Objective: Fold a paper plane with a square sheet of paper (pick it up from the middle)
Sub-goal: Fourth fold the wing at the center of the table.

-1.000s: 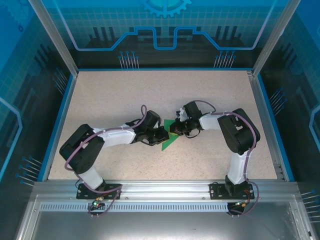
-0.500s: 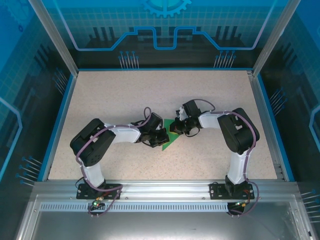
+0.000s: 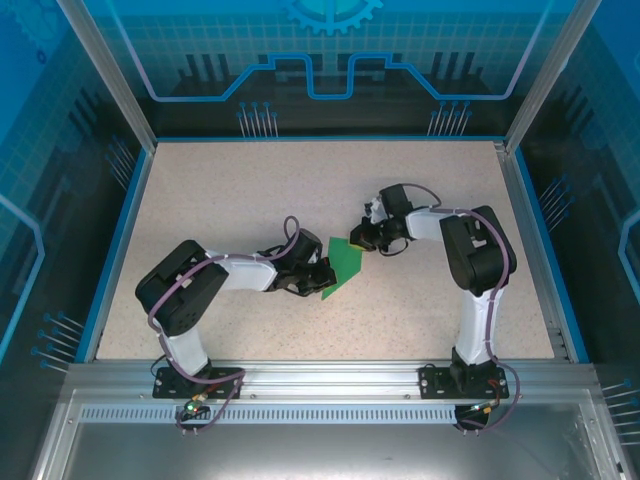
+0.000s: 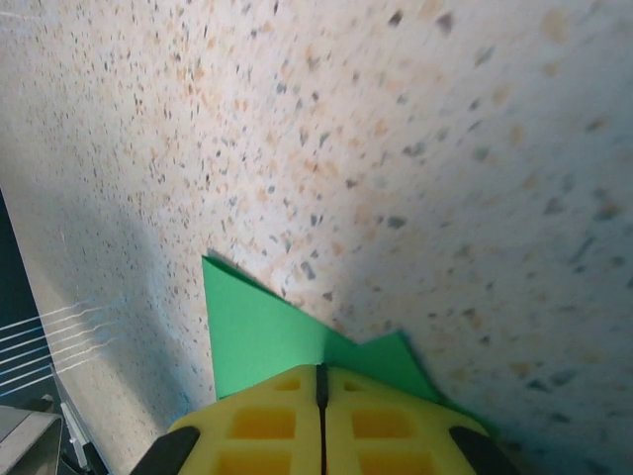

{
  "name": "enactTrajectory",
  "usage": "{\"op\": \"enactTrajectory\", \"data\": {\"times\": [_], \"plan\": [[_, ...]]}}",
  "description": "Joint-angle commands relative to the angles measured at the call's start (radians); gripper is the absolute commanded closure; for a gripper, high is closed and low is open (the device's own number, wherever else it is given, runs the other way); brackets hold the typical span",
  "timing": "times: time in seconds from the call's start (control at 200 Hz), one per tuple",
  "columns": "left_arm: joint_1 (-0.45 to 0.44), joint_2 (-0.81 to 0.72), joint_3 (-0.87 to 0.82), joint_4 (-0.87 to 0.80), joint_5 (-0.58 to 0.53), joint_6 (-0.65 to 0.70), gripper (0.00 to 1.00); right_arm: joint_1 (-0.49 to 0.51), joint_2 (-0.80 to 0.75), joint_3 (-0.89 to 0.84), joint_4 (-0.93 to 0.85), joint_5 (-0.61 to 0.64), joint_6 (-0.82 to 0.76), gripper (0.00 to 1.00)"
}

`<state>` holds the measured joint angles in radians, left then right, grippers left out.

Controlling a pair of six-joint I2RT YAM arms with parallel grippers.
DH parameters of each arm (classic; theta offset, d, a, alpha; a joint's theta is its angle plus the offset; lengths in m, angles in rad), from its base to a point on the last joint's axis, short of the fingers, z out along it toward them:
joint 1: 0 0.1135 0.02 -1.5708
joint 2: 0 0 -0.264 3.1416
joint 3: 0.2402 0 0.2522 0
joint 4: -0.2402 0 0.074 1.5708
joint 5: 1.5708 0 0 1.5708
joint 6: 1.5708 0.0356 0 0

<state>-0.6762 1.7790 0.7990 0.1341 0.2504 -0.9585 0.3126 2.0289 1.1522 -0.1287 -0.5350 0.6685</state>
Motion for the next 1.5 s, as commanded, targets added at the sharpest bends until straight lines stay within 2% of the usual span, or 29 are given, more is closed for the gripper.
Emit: {"op": "enactTrajectory", "data": {"times": [0.0, 0.365, 0.525, 0.77, 0.93, 1.06, 1.22, 1.496], "plan": [[-0.003, 0.014, -0.058, -0.163, -0.018, 0.028, 0.96, -0.043, 0.04, 0.031, -0.026, 0.089, -0.035, 0.93], [-0.007, 0.018, -0.052, -0.143, 0.008, 0.027, 0.95, -0.075, 0.051, 0.12, -0.102, 0.097, -0.072, 0.93], [-0.013, 0.018, -0.044, -0.133, 0.021, 0.022, 0.95, -0.077, 0.005, 0.126, -0.122, 0.078, -0.081, 0.93], [-0.041, -0.014, -0.035, -0.074, 0.045, -0.068, 0.92, -0.072, -0.175, 0.023, -0.148, 0.052, -0.075, 0.82], [-0.054, -0.077, -0.021, -0.09, -0.002, -0.1, 0.83, -0.057, -0.275, -0.103, -0.14, 0.046, -0.034, 0.74], [-0.054, -0.129, 0.037, -0.219, -0.083, -0.029, 0.78, -0.027, -0.32, -0.197, -0.109, 0.036, 0.003, 0.7], [-0.029, -0.126, 0.121, -0.371, -0.157, 0.065, 0.76, 0.007, -0.349, -0.266, -0.079, 0.044, 0.029, 0.68], [0.016, -0.065, 0.203, -0.436, -0.149, 0.159, 0.68, 0.045, -0.339, -0.317, -0.037, 0.038, 0.063, 0.65]]}}
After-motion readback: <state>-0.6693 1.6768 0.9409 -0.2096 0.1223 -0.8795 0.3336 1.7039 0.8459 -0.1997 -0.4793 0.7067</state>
